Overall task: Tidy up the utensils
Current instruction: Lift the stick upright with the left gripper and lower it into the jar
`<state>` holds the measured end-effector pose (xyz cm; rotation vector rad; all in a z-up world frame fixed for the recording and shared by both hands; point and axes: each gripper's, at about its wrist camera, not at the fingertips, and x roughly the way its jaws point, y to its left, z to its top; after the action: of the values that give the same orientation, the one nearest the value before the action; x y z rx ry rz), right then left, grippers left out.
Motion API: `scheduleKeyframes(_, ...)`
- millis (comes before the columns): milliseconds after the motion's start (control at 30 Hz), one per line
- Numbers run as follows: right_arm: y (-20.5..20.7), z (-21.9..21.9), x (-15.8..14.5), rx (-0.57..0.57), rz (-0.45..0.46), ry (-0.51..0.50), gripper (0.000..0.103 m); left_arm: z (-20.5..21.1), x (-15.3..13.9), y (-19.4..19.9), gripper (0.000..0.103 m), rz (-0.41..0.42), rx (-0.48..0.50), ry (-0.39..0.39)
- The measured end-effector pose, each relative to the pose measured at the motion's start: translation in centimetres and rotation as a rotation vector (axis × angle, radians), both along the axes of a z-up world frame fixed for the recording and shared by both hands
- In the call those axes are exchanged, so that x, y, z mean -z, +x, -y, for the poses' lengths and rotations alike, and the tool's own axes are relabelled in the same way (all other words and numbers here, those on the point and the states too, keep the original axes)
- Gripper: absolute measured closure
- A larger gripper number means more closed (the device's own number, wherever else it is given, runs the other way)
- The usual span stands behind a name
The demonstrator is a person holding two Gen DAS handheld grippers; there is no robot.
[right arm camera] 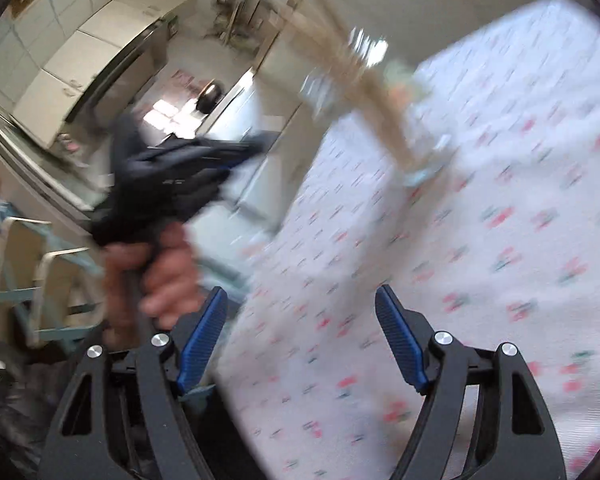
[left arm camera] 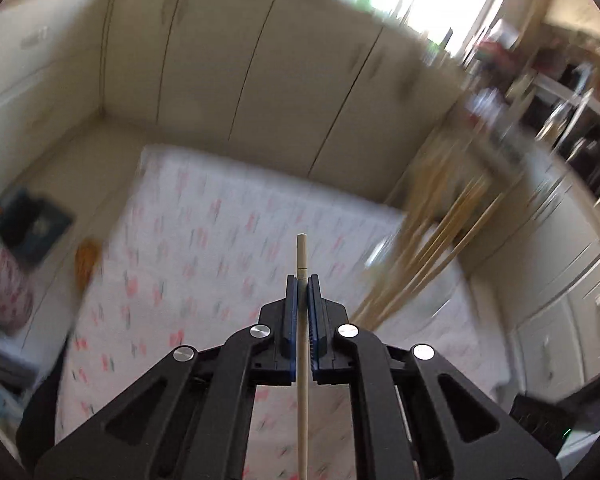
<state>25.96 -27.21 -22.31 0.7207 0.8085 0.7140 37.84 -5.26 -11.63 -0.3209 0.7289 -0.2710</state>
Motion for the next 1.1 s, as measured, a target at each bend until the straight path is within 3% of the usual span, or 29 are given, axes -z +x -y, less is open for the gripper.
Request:
scheduleKeyframes(100,-1.2,1.1,-1.2,0.221,0.052,-0.212,0.03,0.8,-4.0,-0.9,0.099,0.184,-0.006,-0.039)
scheduleKeyframes(200,-1.9,1.9,-1.3,0.373,0.037,-0.329,0.028,2.1,-7.3,-1.4,0.099,0.352,-0.014,-0.073)
scheduleKeyframes(300,-1.5,2.1,-0.7,0.454,-0.031,-0.394,0.028,3.6,-9.4,-0.9,0.098,0.477,-0.028,-0.085)
scheduleKeyframes(400,-1.0,1.9,-0.3,0.455,-0.042,-0.409,0.027,5.3,-9.9,-0.1,0.098,0.558,-0.043,-0.081)
scheduleKeyframes(633,-0.4,3.6,0.9,0.469,-0.08,-0.332,0.026,7.6,-9.4,1.3,0.098,0.649,-0.101,-0.05)
scheduleKeyframes(900,-0.5,3.6,0.6,0.462,-0.077,-0.319,0.025,9.0,-5.3,1.3,0.098,0.641,-0.093,0.035)
scheduleKeyframes(1100,-0.5,3.6,0.7,0.462,-0.077,-0.315,0.024,9.1,-2.5,1.4,0.098,0.572,-0.084,0.111)
